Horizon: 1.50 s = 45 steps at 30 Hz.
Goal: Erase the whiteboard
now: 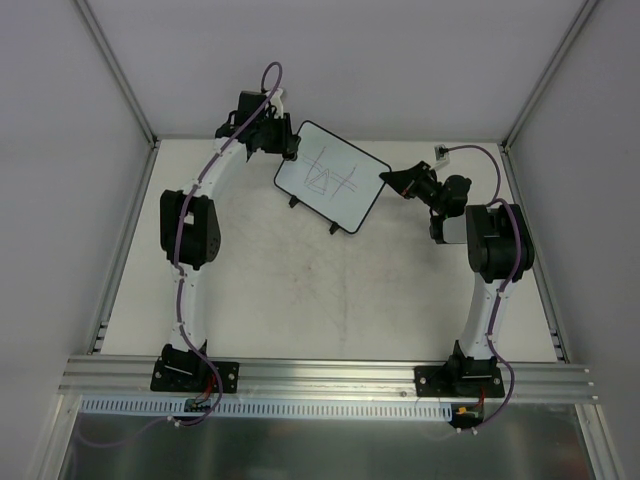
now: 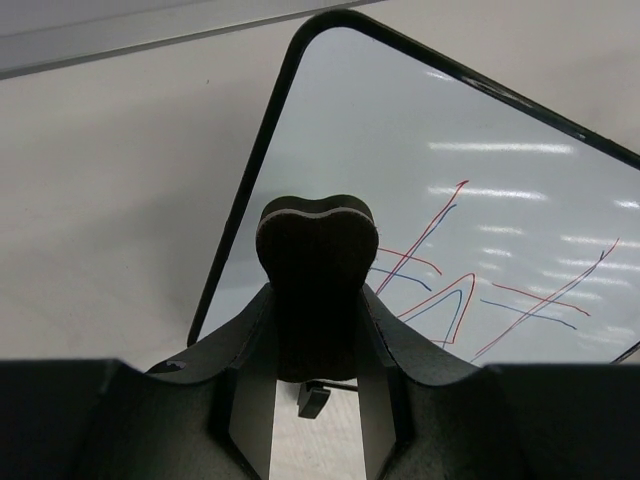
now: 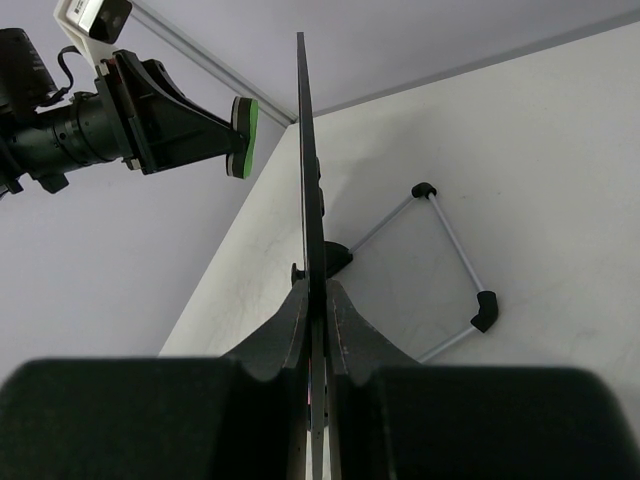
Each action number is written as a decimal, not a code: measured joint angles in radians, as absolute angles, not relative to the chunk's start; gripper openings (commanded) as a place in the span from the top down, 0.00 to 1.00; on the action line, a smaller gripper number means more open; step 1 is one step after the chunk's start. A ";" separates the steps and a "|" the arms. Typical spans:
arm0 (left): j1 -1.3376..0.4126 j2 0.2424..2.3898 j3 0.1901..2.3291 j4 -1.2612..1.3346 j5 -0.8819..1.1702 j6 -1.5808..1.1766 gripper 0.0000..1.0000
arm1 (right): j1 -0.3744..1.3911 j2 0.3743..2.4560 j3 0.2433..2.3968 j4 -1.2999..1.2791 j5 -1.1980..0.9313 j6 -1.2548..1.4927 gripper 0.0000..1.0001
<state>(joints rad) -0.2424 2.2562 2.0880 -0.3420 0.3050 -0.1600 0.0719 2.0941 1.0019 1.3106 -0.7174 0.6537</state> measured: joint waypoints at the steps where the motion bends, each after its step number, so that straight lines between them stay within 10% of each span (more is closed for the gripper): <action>1: -0.242 2.260 2.096 -0.344 0.305 -0.159 1.00 | 0.072 2.094 1.003 1.311 -0.719 0.654 1.00; 26: -0.284 2.424 2.283 -0.404 0.304 -0.142 1.00 | 0.075 2.094 1.007 1.310 -0.722 0.654 1.00; 45: -0.289 2.322 2.014 -0.369 0.307 -0.144 1.00 | 0.075 2.096 1.022 1.309 -0.741 0.670 1.00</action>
